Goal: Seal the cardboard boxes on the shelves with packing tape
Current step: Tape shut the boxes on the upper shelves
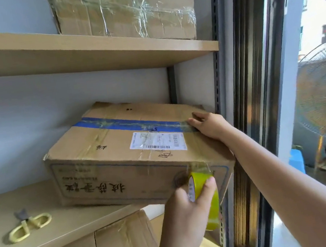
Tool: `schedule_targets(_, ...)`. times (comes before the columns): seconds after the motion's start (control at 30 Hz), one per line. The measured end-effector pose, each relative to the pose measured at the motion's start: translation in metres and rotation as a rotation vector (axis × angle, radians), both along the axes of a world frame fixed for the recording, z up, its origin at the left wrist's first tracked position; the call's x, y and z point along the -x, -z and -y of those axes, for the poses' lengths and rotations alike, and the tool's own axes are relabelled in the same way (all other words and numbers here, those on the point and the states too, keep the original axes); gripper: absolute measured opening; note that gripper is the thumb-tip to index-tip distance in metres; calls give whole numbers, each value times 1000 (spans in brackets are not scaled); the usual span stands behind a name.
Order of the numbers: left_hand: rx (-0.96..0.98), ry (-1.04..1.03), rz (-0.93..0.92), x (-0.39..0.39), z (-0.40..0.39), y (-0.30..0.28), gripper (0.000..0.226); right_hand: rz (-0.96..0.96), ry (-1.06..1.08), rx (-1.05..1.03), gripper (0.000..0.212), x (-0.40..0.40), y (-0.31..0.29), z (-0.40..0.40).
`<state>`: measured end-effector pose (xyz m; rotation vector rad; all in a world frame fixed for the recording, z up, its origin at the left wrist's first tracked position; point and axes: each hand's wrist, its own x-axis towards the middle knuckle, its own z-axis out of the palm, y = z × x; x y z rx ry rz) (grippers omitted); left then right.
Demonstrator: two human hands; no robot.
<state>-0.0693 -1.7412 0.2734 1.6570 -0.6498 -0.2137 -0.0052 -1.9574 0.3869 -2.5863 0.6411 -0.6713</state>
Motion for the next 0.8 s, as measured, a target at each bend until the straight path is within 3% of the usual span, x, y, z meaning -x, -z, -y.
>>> schedule_targets(0.13,53,-146,47,-2,3,-22,57,-172,-27,112,58,-26,-14,0)
schedule_targets(0.23,52,-204,150,3,5,-23,61,-320,-17,316,64,-24,-24,-7)
schedule_targets(0.3,39,-235,246,6,3,-22,54,-256,-82,360,74,0,-24,-23)
schedule_targets(0.43,57,-279,348,-1,-3,-21,44,-150,-524,364,78,67,-3,-64)
schedule_targets(0.6,120,-170,392,-27,-7,-14,54,25,-391,711,67,57,8,-42)
schedule_targets(0.7,221,-265,431,-53,-34,3,51,266,-453,834,65,53,21,-29)
schedule_targets(0.8,214,-420,571,-70,-80,12,35,279,-443,908,66,50,18,-20)
